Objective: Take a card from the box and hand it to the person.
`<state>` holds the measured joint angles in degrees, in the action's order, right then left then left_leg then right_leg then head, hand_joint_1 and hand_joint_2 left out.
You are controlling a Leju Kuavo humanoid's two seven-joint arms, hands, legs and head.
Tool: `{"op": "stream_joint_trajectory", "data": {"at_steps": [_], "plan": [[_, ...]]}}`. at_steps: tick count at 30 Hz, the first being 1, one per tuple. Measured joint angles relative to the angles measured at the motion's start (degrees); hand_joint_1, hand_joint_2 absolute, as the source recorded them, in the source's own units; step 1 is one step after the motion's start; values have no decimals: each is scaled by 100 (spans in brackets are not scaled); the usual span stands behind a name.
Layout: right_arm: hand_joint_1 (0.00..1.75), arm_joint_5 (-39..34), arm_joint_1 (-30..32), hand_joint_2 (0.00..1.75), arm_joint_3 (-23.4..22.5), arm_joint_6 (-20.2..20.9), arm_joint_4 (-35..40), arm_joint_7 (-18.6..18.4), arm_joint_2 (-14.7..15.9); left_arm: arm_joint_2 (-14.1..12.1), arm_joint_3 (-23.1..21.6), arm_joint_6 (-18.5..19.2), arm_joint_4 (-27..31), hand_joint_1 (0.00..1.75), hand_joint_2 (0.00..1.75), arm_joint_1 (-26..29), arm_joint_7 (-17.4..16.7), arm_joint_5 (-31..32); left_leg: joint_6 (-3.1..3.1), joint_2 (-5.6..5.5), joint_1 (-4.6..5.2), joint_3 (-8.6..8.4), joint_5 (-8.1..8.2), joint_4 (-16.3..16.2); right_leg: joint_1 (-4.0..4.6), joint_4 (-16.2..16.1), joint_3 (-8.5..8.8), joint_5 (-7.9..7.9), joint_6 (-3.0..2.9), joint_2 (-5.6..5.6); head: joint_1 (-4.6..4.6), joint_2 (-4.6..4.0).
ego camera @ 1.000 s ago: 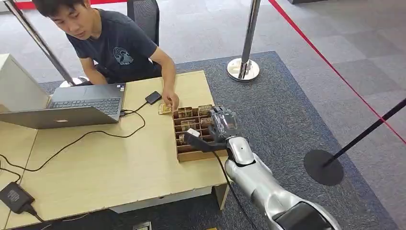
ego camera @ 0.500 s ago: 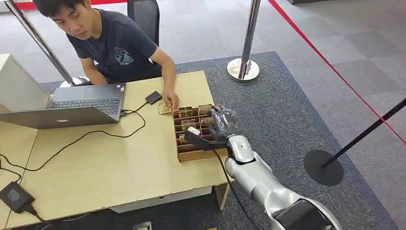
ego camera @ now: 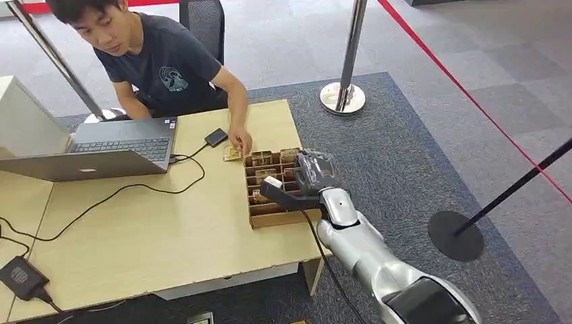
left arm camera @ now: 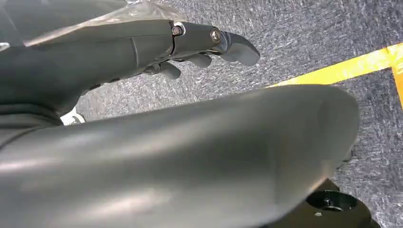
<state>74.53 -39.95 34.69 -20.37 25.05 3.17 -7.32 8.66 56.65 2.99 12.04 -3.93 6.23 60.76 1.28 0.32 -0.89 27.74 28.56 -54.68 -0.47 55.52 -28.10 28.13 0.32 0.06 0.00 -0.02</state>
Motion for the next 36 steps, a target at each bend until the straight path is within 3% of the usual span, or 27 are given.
{"op": "stream_joint_trajectory", "data": {"at_steps": [8,11,12,13,36], "plan": [[124,26,-23,175,-4,-22,-68,39,-46,0,18,0,0,0,0,0,-11,-11,1,1,0,1,-1,0,0,0,-2,-2,-3,0,0,0],[141,31,-23,175,-4,-24,-85,39,-55,0,42,0,0,0,0,1,-11,-13,1,1,0,1,-1,0,0,0,-2,-2,-3,0,0,0],[168,35,-23,175,-4,-31,-92,41,-61,0,46,0,2,0,0,0,-11,-13,1,1,0,1,-1,0,0,0,-2,-2,-3,0,0,0],[173,42,-22,175,-4,-33,-92,44,-63,0,48,0,2,0,0,0,-9,-13,1,2,0,1,-1,0,0,0,-2,-3,-3,0,0,0],[175,125,-18,175,-15,-131,-118,149,-103,0,140,0,0,0,0,0,9,2,1,1,0,9,-2,0,0,0,-11,-3,-4,0,0,0]]}}
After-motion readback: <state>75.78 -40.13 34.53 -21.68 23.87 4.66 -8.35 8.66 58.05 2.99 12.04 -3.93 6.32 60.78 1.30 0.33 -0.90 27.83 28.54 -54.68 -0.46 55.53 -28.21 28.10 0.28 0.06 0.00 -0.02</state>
